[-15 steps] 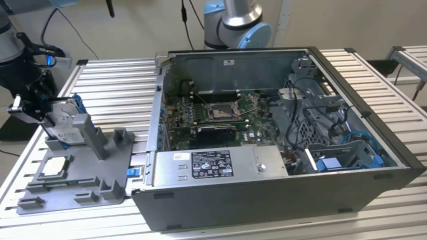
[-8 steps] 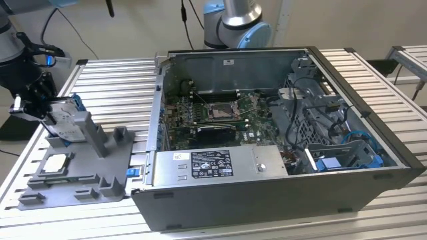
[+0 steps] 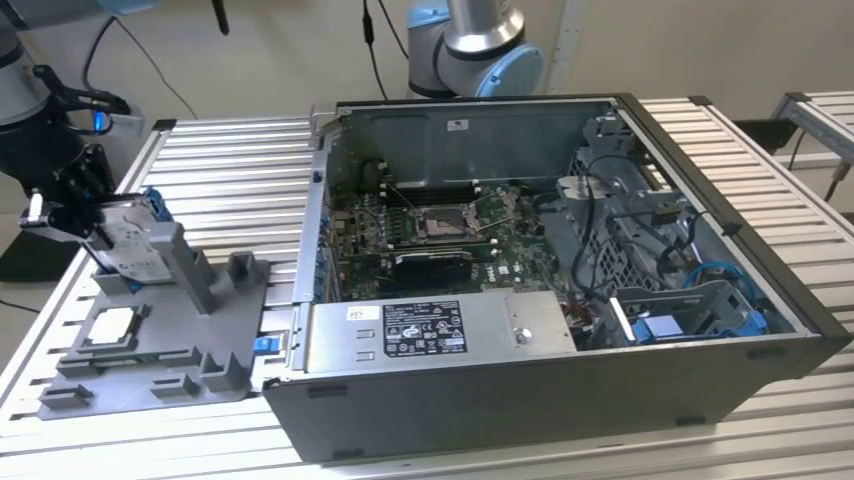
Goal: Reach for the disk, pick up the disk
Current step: 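Pick up the disk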
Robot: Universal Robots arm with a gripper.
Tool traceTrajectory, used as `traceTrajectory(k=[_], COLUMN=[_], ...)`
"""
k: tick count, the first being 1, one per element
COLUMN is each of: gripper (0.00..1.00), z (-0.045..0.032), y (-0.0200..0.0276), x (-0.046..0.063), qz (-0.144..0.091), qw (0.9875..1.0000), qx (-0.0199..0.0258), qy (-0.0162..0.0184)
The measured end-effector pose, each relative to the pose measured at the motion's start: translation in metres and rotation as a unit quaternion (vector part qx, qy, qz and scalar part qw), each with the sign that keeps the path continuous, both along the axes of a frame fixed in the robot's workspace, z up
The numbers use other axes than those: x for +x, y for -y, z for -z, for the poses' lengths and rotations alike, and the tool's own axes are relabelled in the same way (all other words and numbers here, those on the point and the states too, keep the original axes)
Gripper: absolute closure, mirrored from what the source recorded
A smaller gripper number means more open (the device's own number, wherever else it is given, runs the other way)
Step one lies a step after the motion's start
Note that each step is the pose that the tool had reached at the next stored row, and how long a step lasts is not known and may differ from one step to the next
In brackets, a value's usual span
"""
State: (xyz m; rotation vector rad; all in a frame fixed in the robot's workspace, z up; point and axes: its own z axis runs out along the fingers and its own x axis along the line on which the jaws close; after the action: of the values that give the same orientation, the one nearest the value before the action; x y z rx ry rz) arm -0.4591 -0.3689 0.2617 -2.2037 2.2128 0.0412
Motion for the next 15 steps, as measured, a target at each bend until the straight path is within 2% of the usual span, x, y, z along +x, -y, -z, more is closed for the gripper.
traceTrajectory(k=[1,2,3,4,6,15], gripper=[1.0,1.0,1.0,1.0,1.0,1.0], z=[0.0001,0.0002,0.0002,0.0002,-0.0001,0.0], y=[-0.0001,-0.0001,-0.0001,-0.0001,0.0,0.0], x=[0.0,0.0,0.0,0.0,0.0,0.0], qz=[0.0,0.0,0.0,0.0,0.0,0.0], qw=[1.0,1.0,1.0,1.0,1.0,1.0], qx=[-0.0008,-0.0041,-0.0056,-0.0056,-0.0028,-0.0034], qy=[0.0,0.0002,0.0002,0.0002,-0.0001,0.0])
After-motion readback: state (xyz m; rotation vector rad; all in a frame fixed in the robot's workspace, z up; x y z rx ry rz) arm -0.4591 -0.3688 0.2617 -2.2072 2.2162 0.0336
